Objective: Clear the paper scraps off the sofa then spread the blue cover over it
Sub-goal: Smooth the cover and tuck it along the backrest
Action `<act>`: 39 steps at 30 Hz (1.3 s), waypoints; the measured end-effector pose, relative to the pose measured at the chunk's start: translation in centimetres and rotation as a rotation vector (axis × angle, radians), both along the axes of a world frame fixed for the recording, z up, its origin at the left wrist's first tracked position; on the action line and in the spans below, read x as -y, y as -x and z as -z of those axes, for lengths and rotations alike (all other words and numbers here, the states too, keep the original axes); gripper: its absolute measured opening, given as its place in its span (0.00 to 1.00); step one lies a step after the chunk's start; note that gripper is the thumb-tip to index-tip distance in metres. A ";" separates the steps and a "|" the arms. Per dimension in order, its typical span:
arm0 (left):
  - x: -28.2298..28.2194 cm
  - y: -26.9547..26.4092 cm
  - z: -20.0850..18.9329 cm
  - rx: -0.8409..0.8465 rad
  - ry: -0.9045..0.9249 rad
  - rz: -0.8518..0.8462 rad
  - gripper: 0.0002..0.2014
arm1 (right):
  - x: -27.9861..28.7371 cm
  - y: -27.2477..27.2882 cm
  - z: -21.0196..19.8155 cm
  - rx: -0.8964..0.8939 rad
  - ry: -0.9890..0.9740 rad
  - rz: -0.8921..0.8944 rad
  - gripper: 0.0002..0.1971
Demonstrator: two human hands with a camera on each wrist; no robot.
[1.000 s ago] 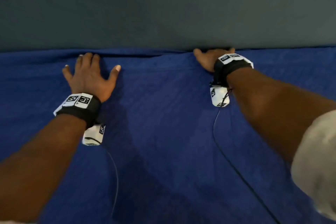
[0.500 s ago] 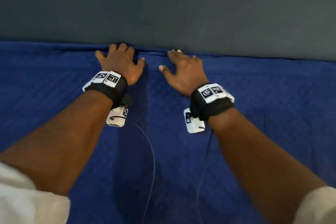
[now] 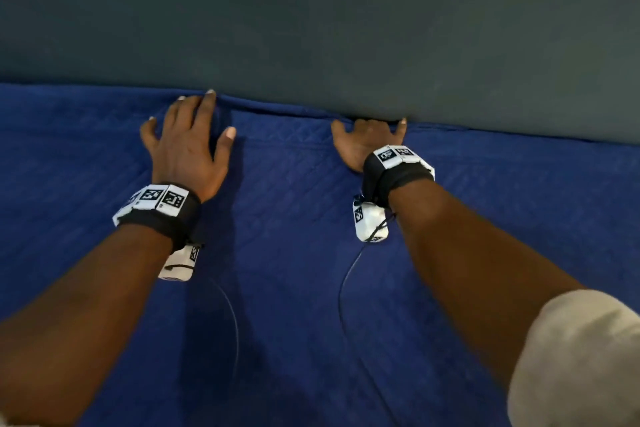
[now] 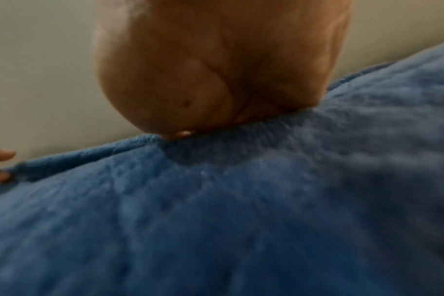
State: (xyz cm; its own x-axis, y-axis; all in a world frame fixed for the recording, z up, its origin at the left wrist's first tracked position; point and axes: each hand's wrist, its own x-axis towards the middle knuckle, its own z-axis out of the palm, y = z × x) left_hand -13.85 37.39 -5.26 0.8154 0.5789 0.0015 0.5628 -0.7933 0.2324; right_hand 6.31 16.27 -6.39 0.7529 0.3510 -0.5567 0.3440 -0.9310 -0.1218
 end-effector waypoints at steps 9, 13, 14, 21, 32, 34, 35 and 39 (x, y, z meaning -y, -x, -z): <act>-1.2 -1.3 1.3 -0.136 0.002 -0.004 0.32 | 1.6 2.6 -1.2 0.370 -0.307 0.021 0.25; -2.2 -3.7 0.3 -0.250 -0.001 -0.023 0.29 | -1.2 7.2 -2.1 0.310 -0.653 -0.186 0.26; -2.6 -3.9 0.1 -0.274 0.011 -0.014 0.28 | -3.0 7.8 -1.9 0.245 -0.667 -0.267 0.28; -6.1 -2.0 -0.4 -0.226 0.144 0.139 0.26 | -11.9 11.2 -1.2 0.087 -0.147 -0.256 0.38; -19.2 11.0 0.4 -0.193 -0.001 -0.103 0.33 | -16.6 9.6 -1.6 0.017 0.065 -0.204 0.42; -19.7 10.3 0.7 -0.222 -0.004 -0.092 0.33 | -16.1 9.2 -1.6 0.034 0.054 -0.232 0.41; -19.9 9.9 0.7 -0.236 -0.015 -0.099 0.32 | -15.8 8.9 -2.1 0.050 0.047 -0.250 0.39; -20.7 8.5 0.7 -0.311 -0.056 -0.093 0.33 | -16.7 11.8 -5.4 0.245 -0.138 -0.241 0.27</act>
